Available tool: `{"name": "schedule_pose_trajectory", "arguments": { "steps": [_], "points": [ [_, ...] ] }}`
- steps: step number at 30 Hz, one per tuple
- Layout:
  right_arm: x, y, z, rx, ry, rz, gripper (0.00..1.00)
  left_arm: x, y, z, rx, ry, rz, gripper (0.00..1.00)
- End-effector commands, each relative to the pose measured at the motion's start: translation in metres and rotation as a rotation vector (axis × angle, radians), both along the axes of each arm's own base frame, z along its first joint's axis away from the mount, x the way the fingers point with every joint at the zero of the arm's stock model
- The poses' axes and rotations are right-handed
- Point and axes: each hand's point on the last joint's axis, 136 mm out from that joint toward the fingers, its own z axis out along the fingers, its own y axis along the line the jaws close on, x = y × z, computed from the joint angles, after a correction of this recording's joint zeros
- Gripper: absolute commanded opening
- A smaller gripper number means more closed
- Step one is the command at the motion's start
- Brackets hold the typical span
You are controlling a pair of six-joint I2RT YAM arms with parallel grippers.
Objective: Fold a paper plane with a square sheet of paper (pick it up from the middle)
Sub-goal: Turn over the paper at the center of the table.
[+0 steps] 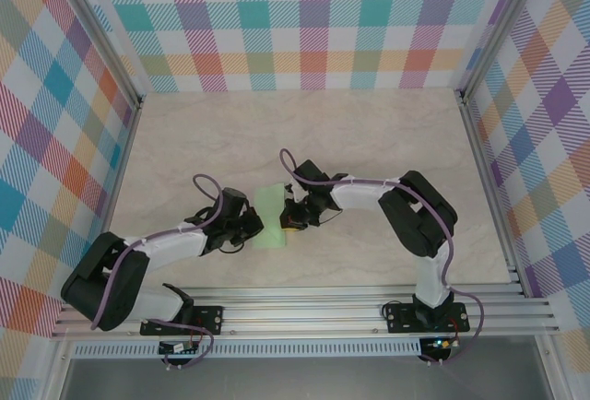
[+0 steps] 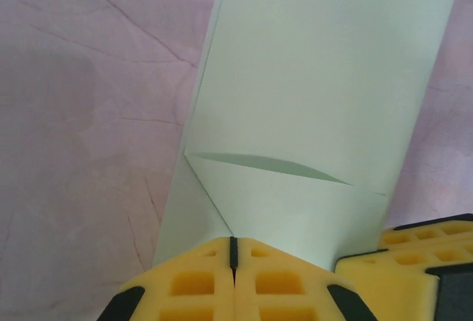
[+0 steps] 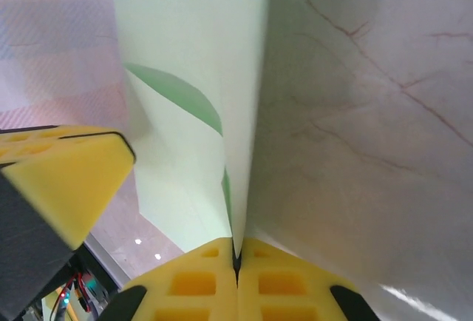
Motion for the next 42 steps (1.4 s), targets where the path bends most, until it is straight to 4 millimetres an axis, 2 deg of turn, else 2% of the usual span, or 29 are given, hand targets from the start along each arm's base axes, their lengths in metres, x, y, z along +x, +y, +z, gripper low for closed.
{"name": "schedule_pose_trajectory", "arguments": {
  "steps": [1, 5, 7, 9, 13, 15, 18, 22, 26, 31, 34, 38, 39, 42],
  "points": [
    [0.000, -0.007, 0.028, -0.016, -0.087, 0.023, 0.03, -0.005, 0.010, 0.016, 0.005, -0.032, 0.037, 0.00],
    [0.005, -0.032, 0.049, -0.126, -0.192, 0.019, 0.02, -0.010, 0.024, 0.035, 0.032, -0.078, 0.070, 0.02],
    [0.009, -0.055, 0.060, -0.230, -0.259, 0.014, 0.03, -0.013, 0.032, 0.042, 0.049, -0.094, 0.084, 0.02],
    [0.014, -0.082, 0.072, -0.361, -0.322, 0.006, 0.03, -0.016, 0.038, 0.048, 0.063, -0.110, 0.097, 0.03],
    [0.025, -0.150, 0.099, -0.681, -0.452, -0.036, 0.05, -0.023, 0.054, 0.053, 0.100, -0.124, 0.130, 0.04],
    [0.026, -0.173, 0.109, -0.801, -0.478, -0.035, 0.06, -0.024, 0.059, 0.055, 0.110, -0.133, 0.145, 0.05],
    [0.025, -0.186, 0.110, -0.885, -0.469, -0.017, 0.06, -0.025, 0.065, 0.057, 0.124, -0.142, 0.166, 0.05],
    [0.021, -0.167, 0.089, -0.918, -0.430, 0.017, 0.08, -0.027, 0.076, 0.057, 0.160, -0.137, 0.211, 0.06],
    [0.012, -0.124, 0.055, -0.899, -0.350, 0.086, 0.09, -0.031, 0.087, 0.059, 0.186, -0.135, 0.249, 0.06],
    [0.001, -0.060, 0.033, -0.777, -0.288, 0.142, 0.13, -0.035, 0.094, 0.065, 0.194, -0.150, 0.271, 0.06],
    [-0.004, -0.031, 0.025, -0.713, -0.261, 0.169, 0.17, -0.036, 0.096, 0.069, 0.191, -0.162, 0.274, 0.06],
    [-0.010, -0.007, 0.019, -0.609, -0.218, 0.194, 0.28, -0.037, 0.092, 0.070, 0.176, -0.165, 0.255, 0.08],
    [-0.012, -0.003, 0.019, -0.580, -0.213, 0.206, 0.32, -0.036, 0.089, 0.071, 0.166, -0.167, 0.242, 0.08],
    [-0.019, 0.013, 0.031, -0.426, -0.193, 0.227, 0.36, -0.035, 0.081, 0.070, 0.138, -0.163, 0.211, 0.08]
  ]
}}
